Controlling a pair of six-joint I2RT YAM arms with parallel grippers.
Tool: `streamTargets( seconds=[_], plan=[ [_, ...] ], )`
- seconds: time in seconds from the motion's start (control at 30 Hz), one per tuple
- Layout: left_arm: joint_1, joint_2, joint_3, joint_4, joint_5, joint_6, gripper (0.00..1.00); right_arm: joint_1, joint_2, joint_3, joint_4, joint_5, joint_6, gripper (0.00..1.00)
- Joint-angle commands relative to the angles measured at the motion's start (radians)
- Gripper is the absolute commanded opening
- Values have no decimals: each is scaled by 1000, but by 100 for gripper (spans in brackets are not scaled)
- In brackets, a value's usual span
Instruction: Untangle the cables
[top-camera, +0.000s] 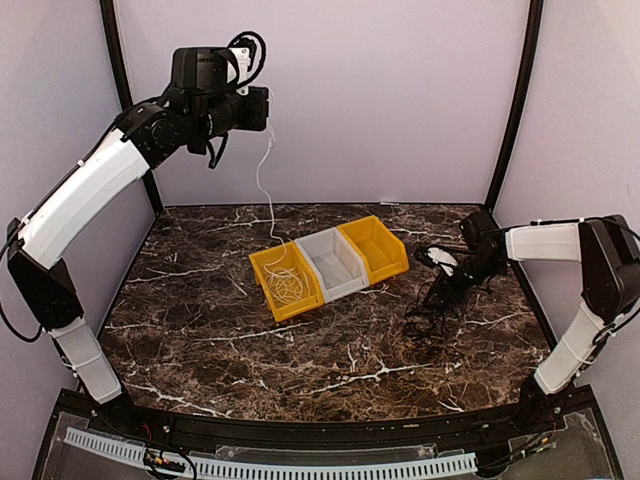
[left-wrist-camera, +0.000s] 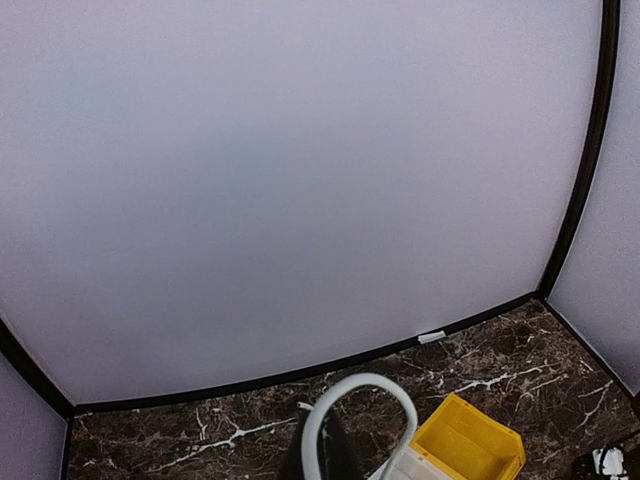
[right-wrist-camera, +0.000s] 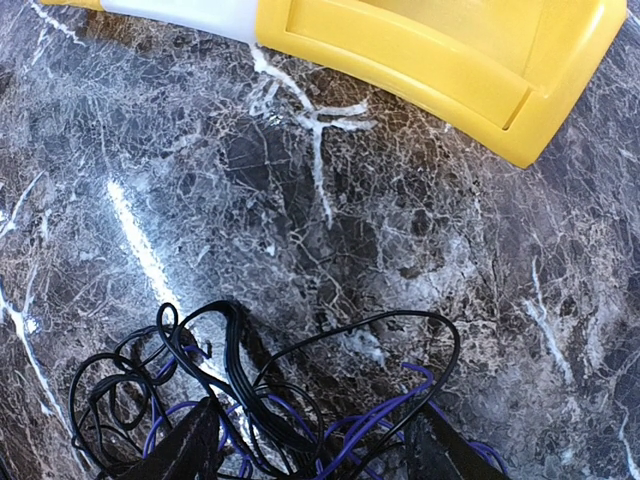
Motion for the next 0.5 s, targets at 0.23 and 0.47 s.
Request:
streamTargets(
  seconds=[0.23, 0.47],
  plan=[
    [22, -58, -318, 50, 119, -172, 0, -5, -14, -6, 5, -8, 8, 60],
    [22, -83, -533, 75, 161, -264, 0, -6, -4, -7, 8, -18, 8, 60]
  ],
)
